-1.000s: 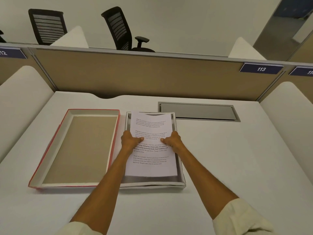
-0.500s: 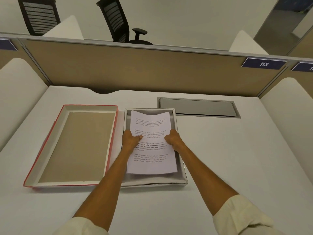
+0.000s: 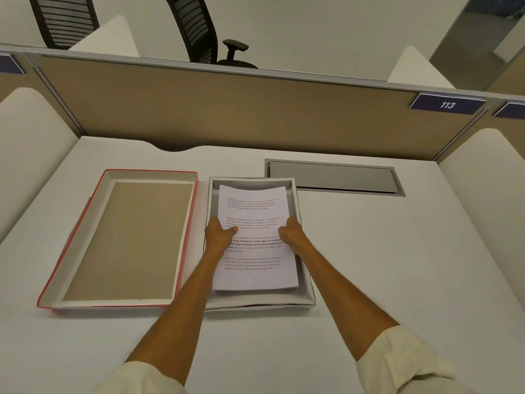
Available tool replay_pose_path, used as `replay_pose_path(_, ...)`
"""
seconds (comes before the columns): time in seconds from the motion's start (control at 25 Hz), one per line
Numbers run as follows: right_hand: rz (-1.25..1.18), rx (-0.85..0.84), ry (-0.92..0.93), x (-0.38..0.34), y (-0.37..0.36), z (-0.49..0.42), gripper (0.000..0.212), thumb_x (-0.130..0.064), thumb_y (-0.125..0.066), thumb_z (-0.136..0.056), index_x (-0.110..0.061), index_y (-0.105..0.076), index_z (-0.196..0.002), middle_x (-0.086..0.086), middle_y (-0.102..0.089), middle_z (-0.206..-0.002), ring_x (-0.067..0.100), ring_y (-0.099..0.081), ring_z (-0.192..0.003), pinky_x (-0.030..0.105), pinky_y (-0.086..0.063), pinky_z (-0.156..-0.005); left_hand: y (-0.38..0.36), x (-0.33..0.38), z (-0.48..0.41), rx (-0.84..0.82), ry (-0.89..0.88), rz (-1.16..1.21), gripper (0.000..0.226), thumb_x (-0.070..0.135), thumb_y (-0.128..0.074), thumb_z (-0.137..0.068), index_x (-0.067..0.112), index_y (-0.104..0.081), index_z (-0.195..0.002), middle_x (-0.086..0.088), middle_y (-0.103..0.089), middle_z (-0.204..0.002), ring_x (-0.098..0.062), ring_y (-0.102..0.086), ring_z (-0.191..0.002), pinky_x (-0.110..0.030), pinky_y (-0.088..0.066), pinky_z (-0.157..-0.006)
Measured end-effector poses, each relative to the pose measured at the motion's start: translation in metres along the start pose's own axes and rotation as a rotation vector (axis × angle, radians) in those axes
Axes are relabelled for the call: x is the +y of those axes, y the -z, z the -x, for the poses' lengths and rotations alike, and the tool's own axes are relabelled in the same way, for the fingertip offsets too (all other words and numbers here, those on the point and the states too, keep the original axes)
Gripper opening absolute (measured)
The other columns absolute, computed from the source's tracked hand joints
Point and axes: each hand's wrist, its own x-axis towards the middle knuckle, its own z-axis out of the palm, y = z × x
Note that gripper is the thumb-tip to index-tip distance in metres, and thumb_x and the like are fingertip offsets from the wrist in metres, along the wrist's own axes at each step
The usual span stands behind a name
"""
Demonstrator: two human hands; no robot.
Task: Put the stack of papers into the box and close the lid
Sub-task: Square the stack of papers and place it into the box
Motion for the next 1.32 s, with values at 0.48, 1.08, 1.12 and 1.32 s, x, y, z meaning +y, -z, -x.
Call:
replay_pose_path(0.48,0.040,0.283,0.180,0.013,-0.021,0.008,0.022,-0.001,-0.054,-0.093,0.003,-0.050,-0.114,0.019,-0.060,-0.118,0.027,-0.062,-0.104,0.020,-0.047,-0.079,-0.008,-0.006,0.023,0.186,-0.128,0.033,0.046,0.013,-0.078,-0.081,0.002,-0.061,-0.123,-0.017,-0.067,-0.124,-0.032,-0.066,-0.110,-0.039,-0.055,-0.090)
replay_pose_path(1.08,-0.044,0.169,0.010,0.010,-0.003,0.005,0.034,0.003,-0.067,-0.083,0.003,-0.051,-0.114,0.020,-0.061,-0.117,0.031,-0.063,-0.103,0.030,-0.053,-0.077,0.007,-0.011,0.023,0.076,-0.087,-0.043,0.051,0.012,-0.083,-0.074,0.001,-0.054,-0.115,-0.016,-0.065,-0.125,-0.033,-0.065,-0.111,-0.047,-0.055,-0.096)
replay_pose_path(1.12,-0.062,0.164,0.001,0.010,-0.002,0.005,0.034,0.003,-0.066,-0.083,0.003,-0.052,-0.113,0.019,-0.061,-0.117,0.031,-0.063,-0.103,0.029,-0.053,-0.076,0.007,-0.010,0.023,0.073,-0.083,-0.041,0.052,0.012,-0.083,-0.074,0.001,-0.054,-0.116,-0.016,-0.065,-0.126,-0.034,-0.065,-0.112,-0.048,-0.054,-0.096)
replay_pose_path(1.32,-0.082,0.151,-0.013,0.010,-0.002,0.005,0.031,0.003,-0.064,-0.084,0.003,-0.052,-0.113,0.020,-0.061,-0.117,0.032,-0.063,-0.103,0.030,-0.053,-0.076,0.005,-0.010,0.024,0.073,-0.081,-0.047,0.056,0.013,-0.083,-0.074,0.003,-0.053,-0.120,-0.016,-0.064,-0.128,-0.034,-0.064,-0.114,-0.049,-0.053,-0.098)
